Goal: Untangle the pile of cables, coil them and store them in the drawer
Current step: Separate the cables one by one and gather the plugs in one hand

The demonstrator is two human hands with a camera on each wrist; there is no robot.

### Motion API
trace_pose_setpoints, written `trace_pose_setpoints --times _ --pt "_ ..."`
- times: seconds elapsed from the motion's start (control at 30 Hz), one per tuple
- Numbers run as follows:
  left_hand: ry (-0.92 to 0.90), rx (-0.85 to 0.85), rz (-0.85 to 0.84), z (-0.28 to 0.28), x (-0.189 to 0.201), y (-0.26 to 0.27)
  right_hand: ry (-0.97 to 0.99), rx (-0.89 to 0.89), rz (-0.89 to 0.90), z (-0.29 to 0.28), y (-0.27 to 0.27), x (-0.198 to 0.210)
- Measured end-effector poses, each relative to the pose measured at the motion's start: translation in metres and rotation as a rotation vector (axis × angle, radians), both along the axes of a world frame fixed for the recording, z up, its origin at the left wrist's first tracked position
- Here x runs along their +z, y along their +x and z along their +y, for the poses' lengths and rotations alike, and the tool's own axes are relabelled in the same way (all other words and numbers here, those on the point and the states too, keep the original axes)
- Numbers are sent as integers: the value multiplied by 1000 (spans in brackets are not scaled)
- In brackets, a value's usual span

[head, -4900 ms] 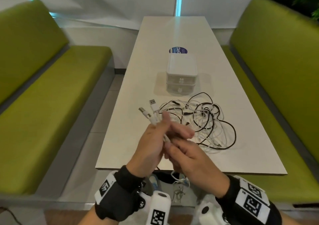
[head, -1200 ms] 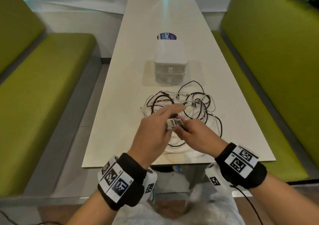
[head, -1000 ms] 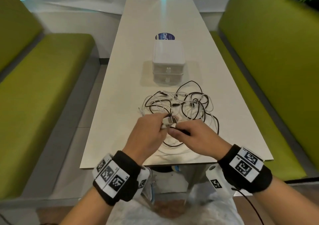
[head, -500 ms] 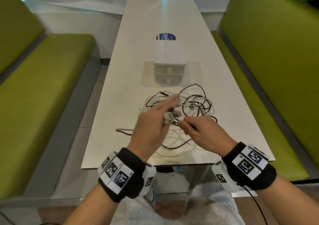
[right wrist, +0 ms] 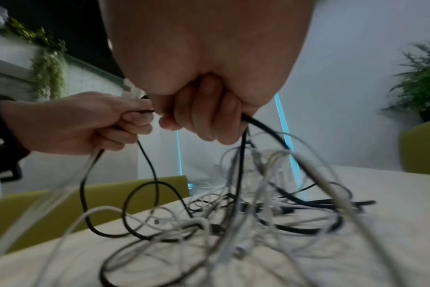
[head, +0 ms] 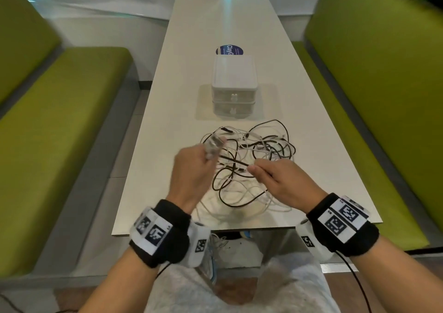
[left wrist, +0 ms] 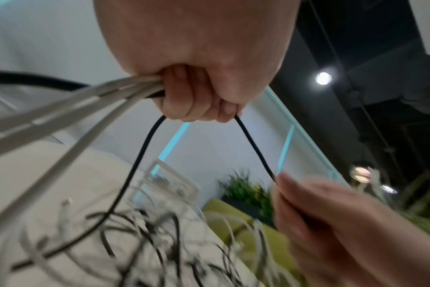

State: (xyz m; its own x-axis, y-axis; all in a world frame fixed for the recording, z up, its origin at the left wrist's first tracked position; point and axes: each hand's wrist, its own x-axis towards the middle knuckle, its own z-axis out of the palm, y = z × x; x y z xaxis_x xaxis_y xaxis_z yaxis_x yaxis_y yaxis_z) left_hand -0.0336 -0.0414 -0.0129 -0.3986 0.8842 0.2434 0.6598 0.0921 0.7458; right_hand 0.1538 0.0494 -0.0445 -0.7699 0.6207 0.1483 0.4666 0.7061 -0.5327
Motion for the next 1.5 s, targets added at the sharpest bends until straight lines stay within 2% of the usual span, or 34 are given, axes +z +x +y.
trace_pose_setpoints --times 0.13,0.2,0.27,0.33,0.37,0.43,0.5,0.63,0.83,0.97,1.07,1.17,1.27,1.4,1.5 --pt "-32 162 25 1 4 -25 47 -7 -63 6 5 -2" --pt "-60 171 54 1 3 -26 62 -17 -84 4 1 -1" --pt "30 149 88 0 2 -21 79 -26 -104 3 -1 -2" --pt "147 7 113 -2 4 -10 81 -29 -95 3 -4 -3" --pt "140 -98 151 -2 3 -3 71 -25 -73 2 -5 -4" --pt "7 -253 266 1 -4 12 56 -7 -6 1 -7 -2" --pt "-107 -298 348 6 -10 20 64 12 43 1 -6 2" --pt "-137 -359 272 6 -5 18 96 5 46 -1 -1 1" --pt "208 -128 98 -2 29 -6 88 -67 -12 18 8 -17" --pt "429 -19 -131 -4 54 -23 29 -105 -33 28 10 -22" --pt "515 32 -196 -4 61 -24 38 -97 -27 30 5 -16" --pt "473 8 -169 -4 57 -16 48 -119 18 29 -2 -9" --pt "373 -81 19 -7 49 -4 33 -122 89 24 -6 -2" --pt "88 -158 253 -7 29 18 72 -81 144 11 -14 8" --pt "-93 -247 339 -3 12 26 61 -7 179 8 -13 11"
